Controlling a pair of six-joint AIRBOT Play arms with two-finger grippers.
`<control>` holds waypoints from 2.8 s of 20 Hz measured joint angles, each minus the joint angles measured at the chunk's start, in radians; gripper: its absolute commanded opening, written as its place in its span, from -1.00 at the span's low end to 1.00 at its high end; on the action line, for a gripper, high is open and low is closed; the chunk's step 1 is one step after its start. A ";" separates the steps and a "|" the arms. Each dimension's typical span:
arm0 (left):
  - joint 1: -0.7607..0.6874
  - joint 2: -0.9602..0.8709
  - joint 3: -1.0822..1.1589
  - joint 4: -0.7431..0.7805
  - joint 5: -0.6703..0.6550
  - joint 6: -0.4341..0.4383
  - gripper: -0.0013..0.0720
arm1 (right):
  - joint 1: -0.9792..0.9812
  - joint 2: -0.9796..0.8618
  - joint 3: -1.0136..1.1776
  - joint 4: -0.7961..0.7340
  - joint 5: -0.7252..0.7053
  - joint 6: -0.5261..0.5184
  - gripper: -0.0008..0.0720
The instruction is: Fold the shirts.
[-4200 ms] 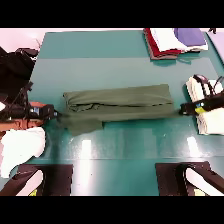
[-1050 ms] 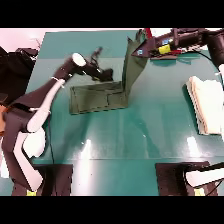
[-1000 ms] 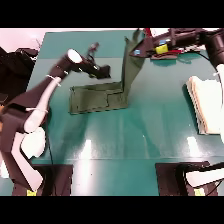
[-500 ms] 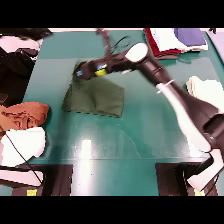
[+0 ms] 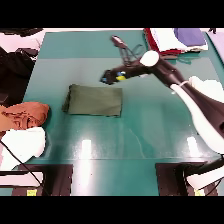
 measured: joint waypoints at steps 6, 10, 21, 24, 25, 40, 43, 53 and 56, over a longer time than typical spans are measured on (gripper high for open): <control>-0.090 -0.016 -0.003 0.004 0.004 0.024 -0.90 | -0.189 0.059 -0.360 0.057 -0.003 0.065 0.67; -0.111 -0.022 -0.018 0.005 0.018 0.032 -0.89 | -0.175 -0.018 -0.407 0.183 -0.028 0.059 0.67; -0.147 -0.024 -0.024 -0.031 0.020 0.035 -0.90 | 0.038 -0.268 -0.083 0.324 -0.112 -0.002 -0.93; -0.192 -0.024 -0.024 -0.037 0.019 0.040 -0.90 | -0.027 -0.224 -0.037 0.258 -0.126 0.000 -0.93; -0.207 -0.024 -0.024 -0.037 0.019 0.040 -0.90 | -0.068 -0.193 -0.029 0.224 -0.126 0.009 -0.93; -0.333 -0.024 -0.024 -0.042 0.063 0.043 -0.90 | -0.998 0.162 -0.010 -0.076 0.076 0.060 -0.93; -0.334 -0.024 -0.024 -0.042 0.064 0.037 -0.90 | -1.084 0.169 -0.010 -0.076 0.046 0.060 -0.93; -0.335 -0.024 -0.024 -0.042 0.058 0.032 -0.90 | -1.135 0.175 0.166 -0.058 0.090 0.060 -0.93; -0.335 -0.024 -0.024 -0.042 0.051 0.032 -0.89 | -1.142 0.193 0.206 -0.066 0.151 0.060 -0.93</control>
